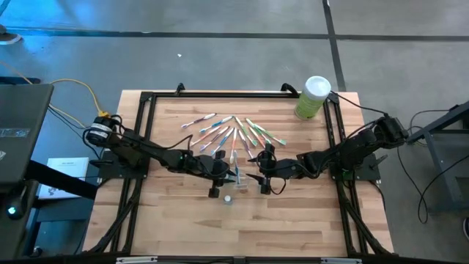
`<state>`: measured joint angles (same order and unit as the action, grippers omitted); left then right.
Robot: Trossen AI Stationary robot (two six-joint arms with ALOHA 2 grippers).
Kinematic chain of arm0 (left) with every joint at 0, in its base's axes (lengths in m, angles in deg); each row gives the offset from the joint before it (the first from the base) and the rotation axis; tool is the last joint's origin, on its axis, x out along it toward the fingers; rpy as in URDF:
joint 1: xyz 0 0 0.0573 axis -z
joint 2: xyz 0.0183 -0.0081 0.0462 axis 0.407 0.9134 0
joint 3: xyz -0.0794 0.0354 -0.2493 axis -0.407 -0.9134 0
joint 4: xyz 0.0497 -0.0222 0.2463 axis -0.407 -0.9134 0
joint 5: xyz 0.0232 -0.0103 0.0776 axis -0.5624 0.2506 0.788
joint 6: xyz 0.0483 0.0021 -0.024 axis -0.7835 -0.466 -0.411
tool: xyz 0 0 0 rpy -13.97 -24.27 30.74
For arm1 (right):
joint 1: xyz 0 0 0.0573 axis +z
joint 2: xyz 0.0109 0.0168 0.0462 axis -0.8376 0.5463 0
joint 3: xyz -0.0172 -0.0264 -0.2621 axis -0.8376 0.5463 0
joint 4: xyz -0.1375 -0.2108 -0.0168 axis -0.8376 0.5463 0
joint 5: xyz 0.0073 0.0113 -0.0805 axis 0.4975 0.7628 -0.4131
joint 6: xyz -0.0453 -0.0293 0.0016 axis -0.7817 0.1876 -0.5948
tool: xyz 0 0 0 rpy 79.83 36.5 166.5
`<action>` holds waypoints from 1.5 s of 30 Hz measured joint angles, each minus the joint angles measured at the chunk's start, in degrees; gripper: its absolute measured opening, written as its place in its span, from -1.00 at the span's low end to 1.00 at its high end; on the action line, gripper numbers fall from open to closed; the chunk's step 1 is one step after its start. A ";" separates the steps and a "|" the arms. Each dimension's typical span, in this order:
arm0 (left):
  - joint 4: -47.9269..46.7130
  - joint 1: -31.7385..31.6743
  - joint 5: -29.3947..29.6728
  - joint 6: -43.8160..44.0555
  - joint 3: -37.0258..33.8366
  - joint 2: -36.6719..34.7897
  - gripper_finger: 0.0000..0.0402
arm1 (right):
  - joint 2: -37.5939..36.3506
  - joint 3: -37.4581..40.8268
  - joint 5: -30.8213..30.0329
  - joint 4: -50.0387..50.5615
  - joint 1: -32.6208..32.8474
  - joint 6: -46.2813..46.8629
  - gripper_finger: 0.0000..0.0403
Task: Pick & Place toothbrushing station
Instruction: Put the blue mouthwash into the transparent organizer, then put the orange toothbrush into the transparent organizer
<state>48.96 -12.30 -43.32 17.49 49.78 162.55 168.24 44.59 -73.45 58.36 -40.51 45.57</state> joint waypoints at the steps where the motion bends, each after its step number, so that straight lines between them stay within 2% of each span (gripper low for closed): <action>1: -0.13 0.09 0.03 -0.42 0.00 0.00 -0.44 | 0.00 0.00 0.08 0.27 0.00 0.00 0.17; 9: 0.26 0.62 -0.01 -0.29 -0.04 0.00 -0.39 | 0.00 0.02 0.41 0.41 0.00 0.00 0.17; 18: 7.01 0.63 0.10 -1.34 -0.17 -0.31 -0.38 | 0.00 0.02 0.39 0.26 0.00 -0.12 0.17; 26: 7.43 0.64 3.27 -2.38 -0.15 -6.29 -0.37 | 0.00 0.02 -1.36 0.22 0.13 -1.66 0.17; 29: 3.19 0.64 3.32 -0.75 -0.13 -9.49 -0.37 | -1.30 0.02 -4.07 6.41 0.17 0.76 0.17; 36: -16.00 0.39 4.94 2.31 -0.15 -17.87 -0.37 | -7.60 0.09 -10.41 27.44 0.09 15.87 0.17; 41: -24.97 0.75 11.45 3.49 -0.13 -26.55 -0.37 | -10.02 0.04 -7.33 40.28 -1.45 28.04 0.17; 45: -29.92 0.97 11.98 6.15 -0.11 -31.58 -0.37 | -9.66 1.53 -3.98 45.72 -4.48 34.29 0.17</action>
<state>19.04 -11.33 -31.34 23.64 49.68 130.97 158.58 46.12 -77.43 104.08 -44.99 79.86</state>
